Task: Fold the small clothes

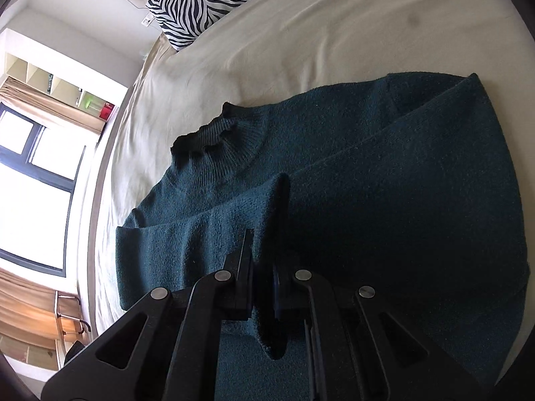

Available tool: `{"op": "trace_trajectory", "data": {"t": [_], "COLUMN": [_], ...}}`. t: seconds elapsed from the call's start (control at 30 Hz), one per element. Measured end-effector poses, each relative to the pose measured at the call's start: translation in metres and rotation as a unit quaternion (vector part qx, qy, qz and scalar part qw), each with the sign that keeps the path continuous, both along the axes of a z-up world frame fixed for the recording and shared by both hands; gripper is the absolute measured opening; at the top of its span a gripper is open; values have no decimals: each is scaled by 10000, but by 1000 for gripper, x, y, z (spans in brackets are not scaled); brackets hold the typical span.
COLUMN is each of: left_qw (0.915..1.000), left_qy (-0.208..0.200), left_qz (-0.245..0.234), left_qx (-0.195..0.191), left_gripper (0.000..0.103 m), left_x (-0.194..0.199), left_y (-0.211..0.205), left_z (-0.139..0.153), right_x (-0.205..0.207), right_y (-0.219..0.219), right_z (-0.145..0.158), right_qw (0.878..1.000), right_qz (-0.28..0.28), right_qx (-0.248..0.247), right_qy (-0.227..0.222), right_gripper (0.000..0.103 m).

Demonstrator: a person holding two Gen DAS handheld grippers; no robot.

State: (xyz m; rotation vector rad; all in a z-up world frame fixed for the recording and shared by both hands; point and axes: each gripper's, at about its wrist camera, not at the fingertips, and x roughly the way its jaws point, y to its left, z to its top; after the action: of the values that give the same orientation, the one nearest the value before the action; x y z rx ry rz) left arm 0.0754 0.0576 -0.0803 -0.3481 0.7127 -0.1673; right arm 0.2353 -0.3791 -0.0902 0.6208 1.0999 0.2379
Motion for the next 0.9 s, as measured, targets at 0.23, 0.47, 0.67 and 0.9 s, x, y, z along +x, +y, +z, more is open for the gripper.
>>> {"op": "trace_trajectory", "data": {"t": [0.23, 0.47, 0.67, 0.9], "left_qw": [9988, 9925, 9828, 9713], "left_qy": [-132, -25, 543, 1007], "left_qz": [199, 133, -206, -204], "left_qx": [-432, -1218, -1755, -2145], "left_gripper": [56, 55, 55, 37], "left_x": [1, 51, 132, 165], "left_y": [16, 44, 61, 79], "left_z": [15, 30, 21, -26], "right_x": [2, -2, -27, -37], "right_y": [-4, -8, -29, -2], "right_z": [-17, -25, -10, 13], "right_qw": [9998, 9991, 9972, 9932], "right_qz": [-147, -259, -725, -56], "right_qx": [49, 331, 131, 920], "right_qy": [80, 105, -135, -715], "right_gripper": [7, 11, 17, 18]}}
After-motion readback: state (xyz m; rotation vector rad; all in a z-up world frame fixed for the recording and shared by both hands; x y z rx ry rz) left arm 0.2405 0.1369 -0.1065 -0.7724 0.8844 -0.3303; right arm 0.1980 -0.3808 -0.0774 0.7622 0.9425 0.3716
